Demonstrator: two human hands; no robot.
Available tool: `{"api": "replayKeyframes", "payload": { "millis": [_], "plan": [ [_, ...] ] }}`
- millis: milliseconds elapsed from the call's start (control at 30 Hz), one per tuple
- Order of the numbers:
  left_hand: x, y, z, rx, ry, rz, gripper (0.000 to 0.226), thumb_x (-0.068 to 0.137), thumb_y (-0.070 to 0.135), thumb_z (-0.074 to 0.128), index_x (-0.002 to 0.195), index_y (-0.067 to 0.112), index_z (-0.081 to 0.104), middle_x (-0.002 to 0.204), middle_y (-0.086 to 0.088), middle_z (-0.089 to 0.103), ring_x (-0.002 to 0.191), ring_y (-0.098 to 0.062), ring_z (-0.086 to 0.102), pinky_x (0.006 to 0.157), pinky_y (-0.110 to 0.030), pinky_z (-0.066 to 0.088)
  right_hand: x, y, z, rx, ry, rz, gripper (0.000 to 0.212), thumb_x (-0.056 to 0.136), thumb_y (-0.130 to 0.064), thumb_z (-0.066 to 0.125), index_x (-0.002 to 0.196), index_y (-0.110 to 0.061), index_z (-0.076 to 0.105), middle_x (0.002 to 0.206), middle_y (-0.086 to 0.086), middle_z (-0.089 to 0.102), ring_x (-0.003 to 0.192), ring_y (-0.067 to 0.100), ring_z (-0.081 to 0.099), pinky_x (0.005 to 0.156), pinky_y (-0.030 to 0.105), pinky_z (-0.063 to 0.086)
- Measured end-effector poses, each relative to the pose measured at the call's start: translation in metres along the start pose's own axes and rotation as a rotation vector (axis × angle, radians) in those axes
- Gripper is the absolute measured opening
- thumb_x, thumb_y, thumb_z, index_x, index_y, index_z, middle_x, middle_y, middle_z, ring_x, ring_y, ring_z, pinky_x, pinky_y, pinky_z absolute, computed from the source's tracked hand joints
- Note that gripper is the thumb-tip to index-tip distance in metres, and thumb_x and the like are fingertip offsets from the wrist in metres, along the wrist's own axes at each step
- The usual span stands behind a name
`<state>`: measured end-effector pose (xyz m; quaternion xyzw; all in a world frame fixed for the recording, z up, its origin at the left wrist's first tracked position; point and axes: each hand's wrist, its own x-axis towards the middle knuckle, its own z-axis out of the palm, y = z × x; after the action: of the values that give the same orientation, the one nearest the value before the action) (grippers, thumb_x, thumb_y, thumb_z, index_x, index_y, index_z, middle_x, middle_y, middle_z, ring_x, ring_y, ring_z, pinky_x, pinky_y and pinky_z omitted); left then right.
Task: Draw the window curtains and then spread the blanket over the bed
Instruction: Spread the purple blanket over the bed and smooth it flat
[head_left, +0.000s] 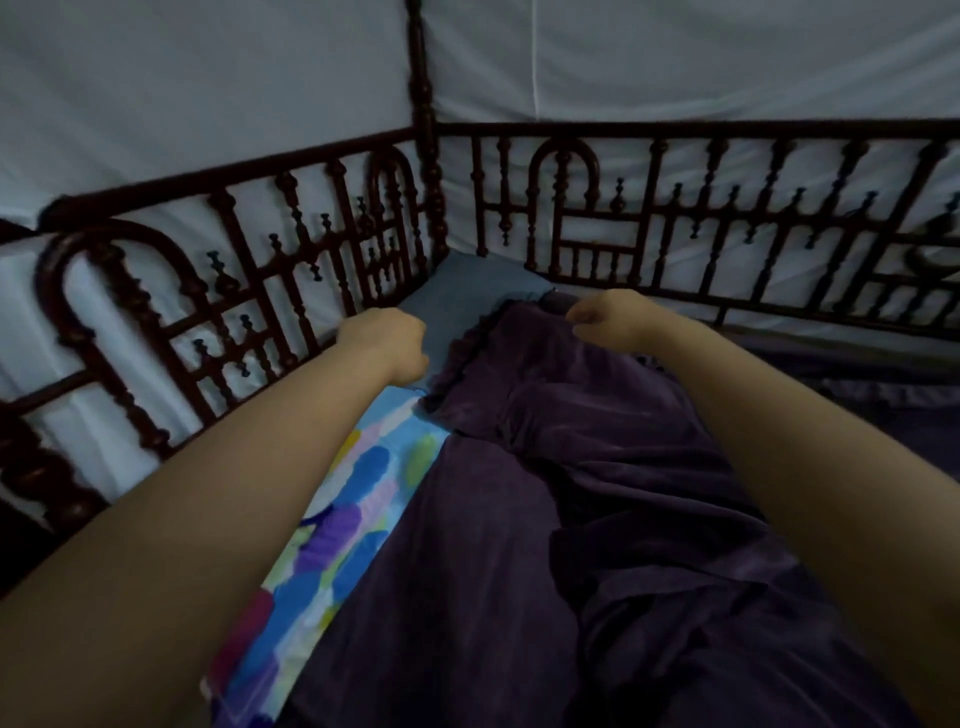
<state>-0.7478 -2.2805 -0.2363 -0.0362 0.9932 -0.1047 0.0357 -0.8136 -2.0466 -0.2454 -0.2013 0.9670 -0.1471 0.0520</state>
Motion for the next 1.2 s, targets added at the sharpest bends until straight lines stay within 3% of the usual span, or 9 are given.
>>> {"api": "replayKeyframes", "payload": {
  "millis": [167,367,633,800,900,967,1100,1133,1200],
  "plan": [
    [0.081,-0.024,0.033,0.013,-0.067,0.049,0.039,0.089,0.028,0.045,0.124,0.011,0.053,0.13,-0.014,0.052,0.118,-0.031,0.05,0.092,-0.04,0.045,0.049,0.018,0.022,0.057,-0.02,0.165,0.032,0.092,-0.02,0.048,0.122,-0.012,0.058,0.133,0.01,0.054,0.12,0.026,0.048,0.098,0.029,0.037],
    [0.169,0.004,0.084,0.071,-0.128,0.187,0.034,0.089,0.025,0.045,0.118,0.011,0.058,0.127,-0.013,0.056,0.116,-0.031,0.053,0.092,-0.039,0.044,0.099,0.082,0.065,-0.039,-0.124,0.335,0.032,0.094,-0.021,0.045,0.122,-0.009,0.057,0.134,0.014,0.054,0.121,0.029,0.048,0.092,0.03,0.037],
    [0.261,0.048,0.188,0.026,-0.307,0.284,0.037,0.09,0.026,0.045,0.122,0.012,0.055,0.129,-0.013,0.054,0.117,-0.03,0.052,0.093,-0.038,0.045,0.147,0.149,0.168,-0.015,-0.38,0.414,0.048,0.091,-0.029,0.053,0.136,-0.012,0.044,0.144,0.011,0.043,0.129,0.026,0.043,0.107,0.029,0.031],
    [0.315,0.061,0.252,-0.398,-0.641,0.148,0.046,0.091,0.032,0.045,0.127,0.005,0.051,0.135,-0.015,0.049,0.118,-0.031,0.05,0.094,-0.033,0.043,0.174,0.176,0.229,-0.014,-0.416,0.543,0.05,0.082,-0.038,0.061,0.129,-0.024,0.051,0.14,0.008,0.047,0.125,0.029,0.045,0.104,0.041,0.041],
    [0.354,0.063,0.287,-0.76,-0.866,-0.094,0.042,0.092,0.031,0.047,0.126,0.007,0.049,0.127,-0.013,0.053,0.102,-0.025,0.053,0.08,-0.035,0.046,0.204,0.193,0.261,-0.097,-0.51,0.621,0.076,0.078,-0.043,0.064,0.142,-0.03,0.025,0.151,0.003,0.026,0.136,0.031,0.028,0.108,0.047,0.035],
    [0.37,0.061,0.303,-0.906,-0.924,-0.218,0.044,0.093,0.032,0.046,0.131,0.009,0.043,0.128,-0.013,0.052,0.1,-0.023,0.05,0.082,-0.039,0.046,0.216,0.198,0.275,-0.132,-0.471,0.664,0.092,0.075,-0.047,0.066,0.145,-0.029,0.011,0.154,0.002,0.015,0.138,0.031,0.021,0.106,0.05,0.033],
    [0.406,0.058,0.347,-0.821,-1.105,-0.285,0.065,0.091,0.048,0.044,0.141,0.01,0.029,0.142,-0.016,0.041,0.126,-0.029,0.044,0.089,-0.041,0.043,0.255,0.213,0.316,-0.245,-0.469,0.666,0.107,0.069,-0.056,0.067,0.146,-0.028,-0.003,0.157,0.006,0.0,0.143,0.033,0.005,0.11,0.055,0.024],
    [0.409,0.058,0.359,-0.727,-1.191,-0.268,0.071,0.09,0.053,0.043,0.143,0.01,0.026,0.146,-0.016,0.038,0.13,-0.03,0.04,0.093,-0.04,0.041,0.266,0.217,0.327,-0.262,-0.502,0.675,0.103,0.071,-0.055,0.066,0.146,-0.026,0.001,0.157,0.007,0.001,0.143,0.033,0.003,0.11,0.057,0.02],
    [0.41,0.058,0.382,-0.604,-1.297,-0.265,0.081,0.085,0.062,0.043,0.145,0.011,0.023,0.147,-0.016,0.036,0.131,-0.029,0.039,0.098,-0.038,0.04,0.28,0.223,0.344,-0.283,-0.548,0.691,0.075,0.083,-0.042,0.058,0.142,-0.019,0.018,0.154,0.01,0.014,0.142,0.036,0.011,0.11,0.06,0.017]
  ]
}}
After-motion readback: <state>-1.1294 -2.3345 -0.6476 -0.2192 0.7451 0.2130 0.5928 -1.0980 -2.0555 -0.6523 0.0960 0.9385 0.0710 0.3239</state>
